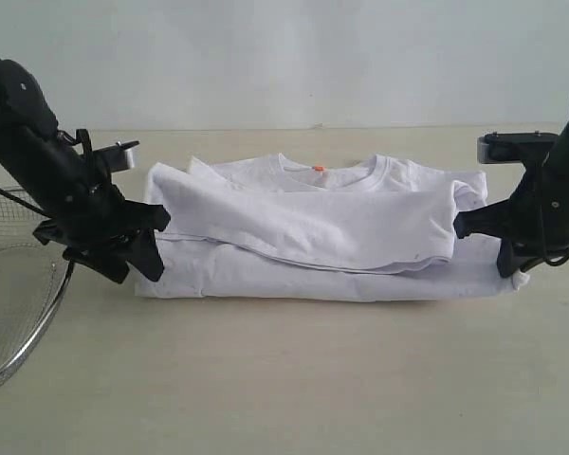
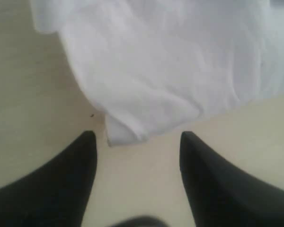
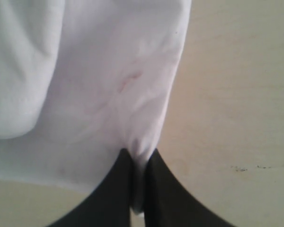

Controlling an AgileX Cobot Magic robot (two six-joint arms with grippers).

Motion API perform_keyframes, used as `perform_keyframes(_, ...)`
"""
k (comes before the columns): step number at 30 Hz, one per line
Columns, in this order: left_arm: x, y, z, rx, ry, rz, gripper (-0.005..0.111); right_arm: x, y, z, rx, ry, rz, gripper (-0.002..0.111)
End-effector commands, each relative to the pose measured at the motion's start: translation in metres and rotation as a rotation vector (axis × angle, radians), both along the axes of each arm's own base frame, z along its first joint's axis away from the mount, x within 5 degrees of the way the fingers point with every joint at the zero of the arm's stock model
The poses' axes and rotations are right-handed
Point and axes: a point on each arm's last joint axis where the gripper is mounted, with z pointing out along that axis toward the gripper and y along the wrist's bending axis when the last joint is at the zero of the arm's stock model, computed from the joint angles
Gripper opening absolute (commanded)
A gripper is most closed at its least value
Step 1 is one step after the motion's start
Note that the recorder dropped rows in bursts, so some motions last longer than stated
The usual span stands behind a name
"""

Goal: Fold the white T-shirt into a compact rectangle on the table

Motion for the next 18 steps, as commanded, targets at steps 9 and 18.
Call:
perform_keyframes(9, 0.006, -0.009, -0.006, -0.091, -0.015, 0.06, 0.047, 0.001, 0.0, 0.003, -0.003, -0.025, 0.005, 0.0)
perform_keyframes(18, 0.006, -0.009, -0.014, -0.081, -0.001, 0.033, 0.011, 0.001, 0.0, 0.003, -0.002, -0.025, 0.007, 0.0)
